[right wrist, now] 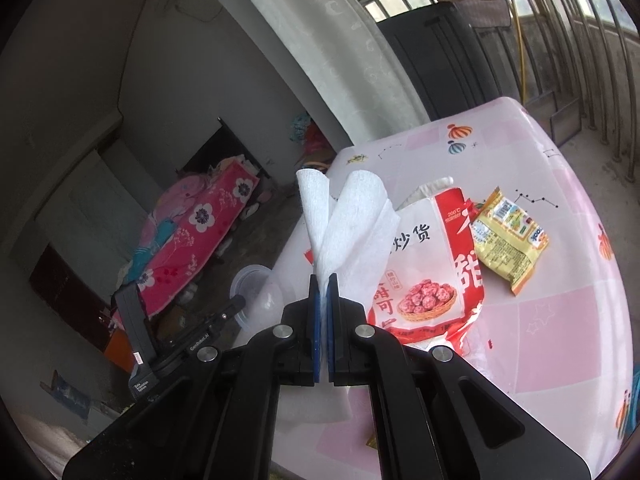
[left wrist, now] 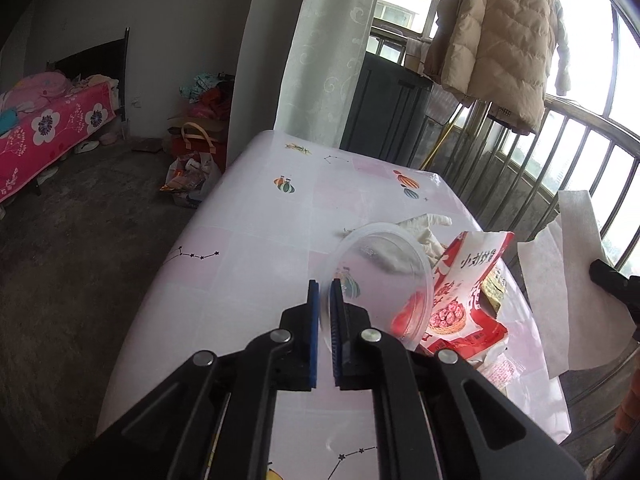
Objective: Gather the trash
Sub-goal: 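Carry cup and tissues to the wastebasket and release them inside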
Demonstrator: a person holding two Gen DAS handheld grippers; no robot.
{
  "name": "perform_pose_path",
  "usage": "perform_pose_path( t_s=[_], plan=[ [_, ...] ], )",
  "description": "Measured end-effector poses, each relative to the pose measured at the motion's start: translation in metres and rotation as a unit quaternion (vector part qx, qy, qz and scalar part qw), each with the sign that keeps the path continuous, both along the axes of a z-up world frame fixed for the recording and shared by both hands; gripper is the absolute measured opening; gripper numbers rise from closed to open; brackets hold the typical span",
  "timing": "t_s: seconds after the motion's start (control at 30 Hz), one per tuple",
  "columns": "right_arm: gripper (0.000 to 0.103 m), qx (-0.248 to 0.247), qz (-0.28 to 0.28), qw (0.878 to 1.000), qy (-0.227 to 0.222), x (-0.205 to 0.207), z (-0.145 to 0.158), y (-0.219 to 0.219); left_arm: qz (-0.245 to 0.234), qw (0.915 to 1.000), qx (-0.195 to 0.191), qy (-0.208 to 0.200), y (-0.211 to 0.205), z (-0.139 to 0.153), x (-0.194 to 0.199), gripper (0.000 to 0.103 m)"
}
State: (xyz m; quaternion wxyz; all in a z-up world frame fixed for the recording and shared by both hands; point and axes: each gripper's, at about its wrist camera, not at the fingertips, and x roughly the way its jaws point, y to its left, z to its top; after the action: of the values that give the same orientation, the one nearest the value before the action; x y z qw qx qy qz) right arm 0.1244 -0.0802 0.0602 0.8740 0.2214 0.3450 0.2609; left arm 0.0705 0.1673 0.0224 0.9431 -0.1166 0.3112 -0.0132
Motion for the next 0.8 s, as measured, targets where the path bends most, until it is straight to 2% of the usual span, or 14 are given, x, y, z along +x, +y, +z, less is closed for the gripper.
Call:
perform_pose_path(
  t_s=[0.1, 0.17, 0.3, 0.43, 0.53, 0.67, 0.8],
  plan=[
    [0.001, 0.018, -0.033, 0.999, -0.014, -0.019, 0.009, -0.034, -0.029, 0.9993, -0.010, -0.021, -0.018, 0.025, -0.019, 0.005],
    [0.001, 0.026, -0.062, 0.997, -0.022, -0.032, 0.013, -0.059, -0.064, 0.9970, -0.027, -0.034, -0.037, 0.041, -0.024, 0.005],
    [0.001, 0.037, -0.143, 0.989, -0.032, -0.063, 0.015, -0.119, -0.162, 0.9852, -0.038, -0.043, -0.106, 0.061, -0.015, 0.005],
    [0.001, 0.050, -0.237, 0.970, -0.026, -0.093, 0.003, -0.182, -0.274, 0.9612, -0.034, -0.005, -0.203, 0.059, 0.014, 0.005],
    [0.001, 0.058, -0.310, 0.949, -0.003, -0.107, -0.018, -0.226, -0.341, 0.9391, -0.010, 0.044, -0.286, 0.043, 0.040, 0.005],
    [0.001, 0.072, -0.393, 0.916, 0.042, -0.112, -0.058, -0.282, -0.397, 0.9090, 0.032, 0.122, -0.393, 0.003, 0.070, 0.005],
    [0.001, 0.084, -0.445, 0.886, 0.097, -0.108, -0.100, -0.332, -0.435, 0.8796, 0.065, 0.181, -0.487, -0.041, 0.090, 0.005]
  ],
)
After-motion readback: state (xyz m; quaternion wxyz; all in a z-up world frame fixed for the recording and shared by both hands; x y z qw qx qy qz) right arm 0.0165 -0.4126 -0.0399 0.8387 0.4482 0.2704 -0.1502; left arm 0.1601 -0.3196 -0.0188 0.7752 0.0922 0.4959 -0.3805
